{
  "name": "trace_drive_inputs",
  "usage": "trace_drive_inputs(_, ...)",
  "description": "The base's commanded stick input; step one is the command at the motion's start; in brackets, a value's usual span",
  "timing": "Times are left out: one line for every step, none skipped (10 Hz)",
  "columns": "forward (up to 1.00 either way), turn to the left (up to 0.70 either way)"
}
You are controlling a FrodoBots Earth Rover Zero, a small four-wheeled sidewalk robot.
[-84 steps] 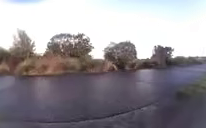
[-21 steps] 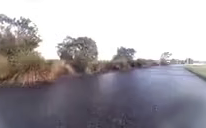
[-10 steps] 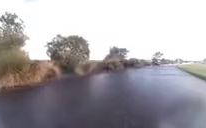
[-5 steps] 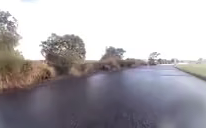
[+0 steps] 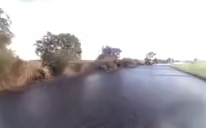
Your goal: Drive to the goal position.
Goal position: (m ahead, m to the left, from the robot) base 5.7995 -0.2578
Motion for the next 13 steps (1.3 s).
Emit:
trace_drive_inputs(0.45,-0.27)
trace_drive_inputs(0.45,-0.27)
trace_drive_inputs(0.45,-0.27)
trace_drive_inputs(0.45,-0.27)
trace_drive_inputs(0.45,-0.27)
trace_drive_inputs(0.45,-0.27)
trace_drive_inputs(0.45,-0.27)
trace_drive_inputs(0.45,-0.27)
trace_drive_inputs(0.45,-0.27)
trace_drive_inputs(0.45,-0.27)
trace_drive_inputs(0.45,-0.27)
trace_drive_inputs(0.45,-0.27)
trace_drive_inputs(0.45,-0.27)
